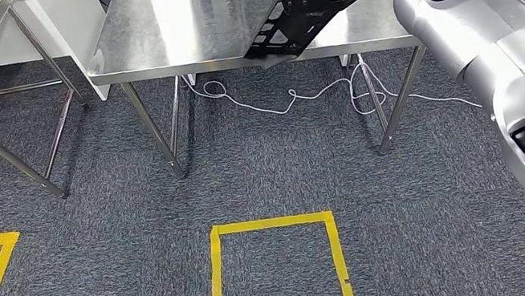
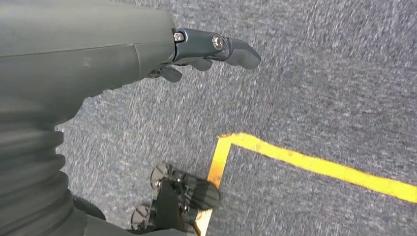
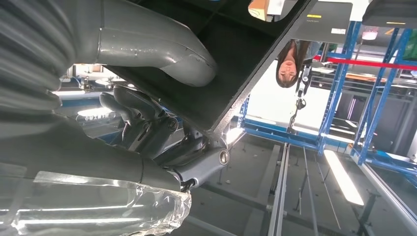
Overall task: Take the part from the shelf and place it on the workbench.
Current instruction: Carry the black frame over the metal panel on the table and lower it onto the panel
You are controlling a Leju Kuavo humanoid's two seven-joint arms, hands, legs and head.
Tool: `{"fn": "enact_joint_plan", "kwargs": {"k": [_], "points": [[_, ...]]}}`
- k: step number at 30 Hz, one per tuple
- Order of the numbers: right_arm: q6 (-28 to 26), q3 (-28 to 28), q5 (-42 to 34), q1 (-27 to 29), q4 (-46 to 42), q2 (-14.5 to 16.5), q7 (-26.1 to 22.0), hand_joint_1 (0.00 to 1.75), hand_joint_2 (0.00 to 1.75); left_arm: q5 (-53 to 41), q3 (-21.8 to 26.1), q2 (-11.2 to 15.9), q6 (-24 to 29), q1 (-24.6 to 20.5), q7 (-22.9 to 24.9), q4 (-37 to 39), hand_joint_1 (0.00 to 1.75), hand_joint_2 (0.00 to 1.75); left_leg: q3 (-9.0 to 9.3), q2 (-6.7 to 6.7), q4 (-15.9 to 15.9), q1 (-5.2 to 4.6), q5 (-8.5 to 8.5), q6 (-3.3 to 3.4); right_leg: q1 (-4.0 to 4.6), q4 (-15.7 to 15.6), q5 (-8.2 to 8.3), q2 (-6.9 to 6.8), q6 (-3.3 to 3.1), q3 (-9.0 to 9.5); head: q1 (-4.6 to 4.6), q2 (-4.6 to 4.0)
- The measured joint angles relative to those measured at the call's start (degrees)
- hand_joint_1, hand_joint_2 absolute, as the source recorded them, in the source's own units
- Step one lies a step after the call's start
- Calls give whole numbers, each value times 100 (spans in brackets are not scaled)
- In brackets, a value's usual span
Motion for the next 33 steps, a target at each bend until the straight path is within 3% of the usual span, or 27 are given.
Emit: {"fn": "enact_joint_plan", "kwargs": {"k": [2,5,6,7,9,11,12,14,15,17,19,21,23,25,26,27,28,30,31,33], "points": [[-8,13,4,0,5,0,24,175,175,-11,4,5,-142,0,31,0,0,175,-4,-1,10,-6,-13,19,-27,-20,7,-1,15,7,-2,0],[-53,21,19,-14,8,13,71,175,175,-122,5,11,-254,0,103,-1,0,175,114,10,-137,17,11,139,-33,-79,8,-3,51,30,-5,1],[-78,22,29,-33,9,17,84,175,175,-155,5,9,-254,-2,121,-1,0,175,184,23,-233,40,45,173,-14,41,-57,-4,35,-23,-3,1],[-102,25,41,-60,10,18,95,175,175,-177,5,8,-250,-8,142,-2,0,175,243,34,-314,63,76,196,-5,291,-169,-7,12,-143,0,1],[-124,38,72,-114,15,19,110,175,175,-207,4,5,-231,-22,174,-2,0,175,277,49,-353,79,85,205,-35,1088,-483,-8,-21,-544,1,0],[-121,57,98,-135,19,16,129,175,175,-223,4,1,-206,-25,200,-1,0,175,287,42,-344,92,64,179,-86,1561,-603,-11,41,-818,0,0],[-118,68,107,-144,20,14,138,175,175,-232,4,-1,-197,-23,207,-1,0,175,293,35,-328,110,45,149,-120,1456,-519,-14,111,-786,2,0],[-110,88,125,-179,23,14,148,175,175,-256,4,-3,-193,-21,213,-1,0,175,280,23,-225,149,-36,42,-202,699,-187,-31,278,-443,8,1],[-106,96,133,-206,23,20,149,175,175,-265,4,-1,-193,-24,216,-1,0,175,244,17,-138,155,-96,-25,-220,352,-57,-32,318,-264,18,0],[-94,105,147,-245,26,28,155,175,175,-275,2,6,-193,-25,222,-1,0,175,180,11,0,154,-191,-128,-214,84,19,-23,255,-118,5,0],[-81,114,164,-268,27,33,162,175,175,-284,1,7,-193,-17,227,1,0,175,166,9,42,176,-227,-171,-195,124,-4,-2,121,-121,-22,0],[-71,125,179,-299,27,42,162,175,175,-299,1,10,-193,-11,228,1,0,175,103,62,202,201,-326,-212,-205,128,-21,9,51,-99,-28,1],[-64,138,185,-324,26,51,160,175,175,-317,-1,10,-193,-16,233,0,0,175,-209,135,818,210,-612,-256,-195,126,-52,17,-1,-57,-36,1],[-61,154,185,-327,26,52,158,175,175,-323,-2,10,-192,-18,240,0,0,175,-675,160,1604,211,-868,-266,-156,129,-93,19,-54,-18,-37,0],[-60,159,185,-324,26,52,158,175,175,-323,-2,10,-192,-18,243,0,0,175,-827,162,1792,208,-854,-248,-133,129,-118,20,-75,10,-36,0],[-58,164,185,-323,26,53,158,175,175,-323,-2,10,-192,-18,244,0,0,175,-868,161,1749,199,-711,-211,-107,129,-149,22,-91,52,-37,0],[-58,168,185,-325,25,54,158,175,175,-323,-2,10,-193,-18,244,0,0,175,-792,162,1475,182,-467,-152,-78,126,-186,23,-103,107,-36,0],[-55,175,185,-334,23,51,158,175,175,-325,-3,24,-192,-18,246,1,0,175,-469,171,662,110,39,30,-39,109,-263,23,-111,212,-22,1],[-53,179,185,-340,23,49,157,175,175,-326,-3,32,-191,-20,246,1,0,175,-338,179,369,67,162,111,-33,98,-291,23,-105,242,-12,1],[-47,187,186,-344,24,42,156,175,175,-328,-5,43,-191,-28,251,2,0,175,-237,197,183,8,136,204,-28,69,-326,17,-65,258,-18,0]]}}
